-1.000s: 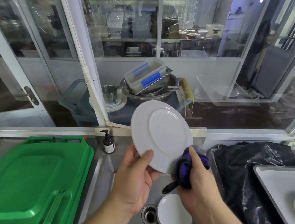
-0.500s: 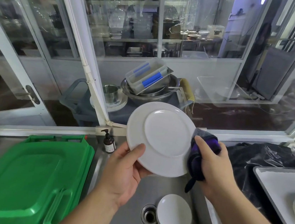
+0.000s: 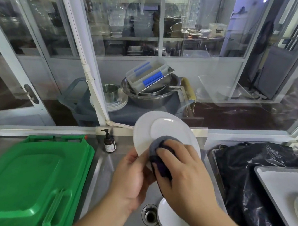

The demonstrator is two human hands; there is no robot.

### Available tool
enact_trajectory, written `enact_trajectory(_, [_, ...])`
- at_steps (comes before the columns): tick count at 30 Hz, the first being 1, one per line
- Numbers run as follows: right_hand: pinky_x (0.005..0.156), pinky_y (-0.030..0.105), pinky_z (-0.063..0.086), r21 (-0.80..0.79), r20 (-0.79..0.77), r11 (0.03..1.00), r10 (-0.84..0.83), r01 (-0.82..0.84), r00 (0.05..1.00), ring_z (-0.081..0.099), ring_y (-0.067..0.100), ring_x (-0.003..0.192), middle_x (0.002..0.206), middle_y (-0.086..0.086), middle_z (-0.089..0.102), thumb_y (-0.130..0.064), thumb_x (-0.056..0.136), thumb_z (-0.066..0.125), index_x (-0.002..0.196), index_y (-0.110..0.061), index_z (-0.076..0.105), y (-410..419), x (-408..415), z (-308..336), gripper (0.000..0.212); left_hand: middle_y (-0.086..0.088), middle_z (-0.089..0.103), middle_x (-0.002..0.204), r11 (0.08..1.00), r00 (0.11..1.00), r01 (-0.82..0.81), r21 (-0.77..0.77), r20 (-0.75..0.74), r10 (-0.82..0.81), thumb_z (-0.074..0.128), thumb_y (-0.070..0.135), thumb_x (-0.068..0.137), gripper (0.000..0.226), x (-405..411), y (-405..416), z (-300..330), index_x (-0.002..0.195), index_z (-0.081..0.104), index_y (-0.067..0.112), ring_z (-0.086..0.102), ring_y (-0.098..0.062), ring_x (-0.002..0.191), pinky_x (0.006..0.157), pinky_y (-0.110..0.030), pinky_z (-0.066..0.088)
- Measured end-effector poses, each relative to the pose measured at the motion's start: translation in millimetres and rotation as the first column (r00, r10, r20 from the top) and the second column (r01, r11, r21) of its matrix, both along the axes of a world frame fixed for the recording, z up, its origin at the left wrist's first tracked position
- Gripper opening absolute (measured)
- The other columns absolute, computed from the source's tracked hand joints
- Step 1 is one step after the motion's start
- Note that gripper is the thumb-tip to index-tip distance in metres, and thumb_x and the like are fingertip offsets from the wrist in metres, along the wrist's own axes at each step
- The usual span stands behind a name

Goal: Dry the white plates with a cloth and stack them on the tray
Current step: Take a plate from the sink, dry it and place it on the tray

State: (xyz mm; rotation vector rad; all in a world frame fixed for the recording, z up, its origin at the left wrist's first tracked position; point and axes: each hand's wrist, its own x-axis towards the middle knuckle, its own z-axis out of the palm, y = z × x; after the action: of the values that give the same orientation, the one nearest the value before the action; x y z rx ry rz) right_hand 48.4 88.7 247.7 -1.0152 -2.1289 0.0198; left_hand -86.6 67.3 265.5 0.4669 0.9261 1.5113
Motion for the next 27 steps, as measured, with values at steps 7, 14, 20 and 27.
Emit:
enact_trajectory(7, [0.097,0.026,0.043,-0.009,0.067,0.983,0.181,-0.181,0.981,0.058,0.022,0.102,0.125,0.000,0.068,-0.032,0.094,0.063,0.114,-0.014,0.074,58.5,16.9,30.0,0.028,-0.018,0.077,0.114,0.998,0.998,0.053,-0.031,-0.032,-0.054,0.063,0.012,0.086,0.025,-3.3,-13.2,-5.3,0.102,0.081,0.016,0.075,-0.027,0.098,0.070,-0.040,0.064])
enact_trajectory(14, [0.091,0.031,0.048,-0.113,0.027,0.992,-0.056,0.059,0.998,0.064,0.029,0.104,0.123,0.002,0.068,-0.015,0.090,0.076,0.113,-0.014,0.075,83.3,34.2,29.7,0.023,-0.017,0.077,0.115,1.000,1.000,-0.010,0.014,0.007,0.010,0.062,0.008,0.083,0.031,-10.4,-14.4,-2.2,0.112,0.072,0.007,0.077,-0.026,0.097,0.069,-0.039,0.064])
enact_trajectory(20, [0.080,0.032,0.054,-0.153,0.023,0.988,-0.020,0.023,1.000,0.064,0.023,0.098,0.114,-0.007,0.067,-0.017,0.082,0.078,0.103,-0.021,0.074,42.0,31.2,10.4,0.022,-0.016,0.077,0.114,0.999,0.998,-0.047,0.015,-0.032,0.047,0.059,0.005,0.091,0.028,-19.5,-6.3,0.3,0.117,0.070,0.008,0.077,-0.026,0.097,0.071,-0.039,0.065])
enact_trajectory(27, [0.095,0.031,0.049,-0.102,-0.002,0.972,0.214,-0.213,0.977,0.061,0.020,0.105,0.119,-0.004,0.066,-0.033,0.093,0.065,0.111,-0.015,0.072,39.3,14.9,26.0,0.026,-0.021,0.076,0.110,0.994,0.991,0.101,-0.048,-0.081,-0.104,0.063,0.013,0.084,0.024,-3.0,-16.1,-7.0,0.100,0.082,0.015,0.076,-0.027,0.091,0.069,-0.039,0.064])
